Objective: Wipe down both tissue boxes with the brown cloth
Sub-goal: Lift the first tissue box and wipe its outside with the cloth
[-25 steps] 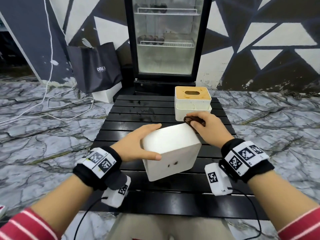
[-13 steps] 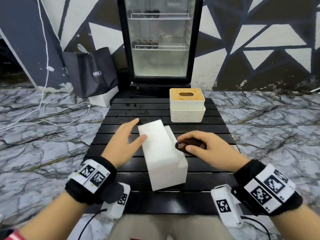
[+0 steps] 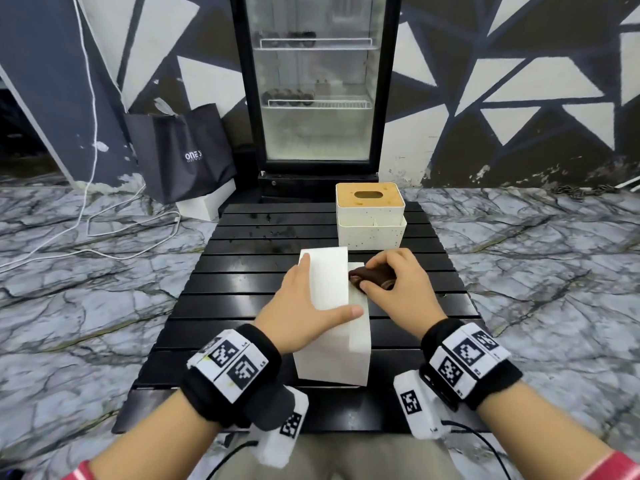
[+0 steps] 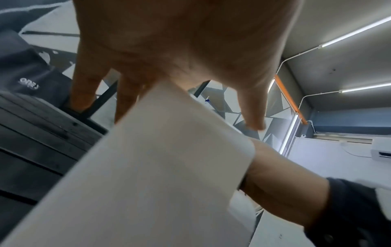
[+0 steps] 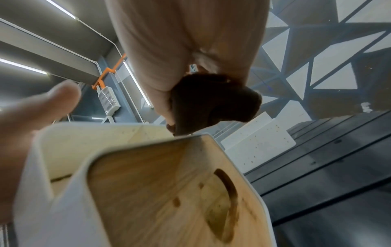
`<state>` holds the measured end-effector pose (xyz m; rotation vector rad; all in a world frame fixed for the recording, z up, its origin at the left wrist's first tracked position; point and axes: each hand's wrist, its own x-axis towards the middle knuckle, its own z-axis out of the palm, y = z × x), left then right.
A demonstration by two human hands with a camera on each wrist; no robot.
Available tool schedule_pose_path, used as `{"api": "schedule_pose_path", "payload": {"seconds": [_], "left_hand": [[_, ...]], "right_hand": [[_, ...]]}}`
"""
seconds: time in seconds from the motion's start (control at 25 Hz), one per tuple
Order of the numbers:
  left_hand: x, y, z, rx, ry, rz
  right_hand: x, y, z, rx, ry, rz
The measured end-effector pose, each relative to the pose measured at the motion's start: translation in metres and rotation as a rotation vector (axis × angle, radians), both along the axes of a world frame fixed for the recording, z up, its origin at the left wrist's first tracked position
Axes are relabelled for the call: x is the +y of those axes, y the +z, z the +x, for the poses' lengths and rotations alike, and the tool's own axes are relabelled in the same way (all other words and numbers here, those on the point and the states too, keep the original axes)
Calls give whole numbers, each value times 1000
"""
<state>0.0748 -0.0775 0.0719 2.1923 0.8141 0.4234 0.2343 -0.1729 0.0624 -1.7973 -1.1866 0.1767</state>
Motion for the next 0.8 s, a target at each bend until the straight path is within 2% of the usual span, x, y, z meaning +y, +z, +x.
{"api": "schedule_pose_path", "payload": {"seconds": [0.36, 0.6, 0.8], "left_hand": [[8, 6, 0, -117, 3, -85], [13, 7, 0, -67, -10, -114], [13, -1, 2, -85, 52, -86]], "right_hand": [[2, -32, -18, -164, 115, 43], [26, -26, 2, -139, 96, -31], [29, -30, 0, -92, 56, 20]]}}
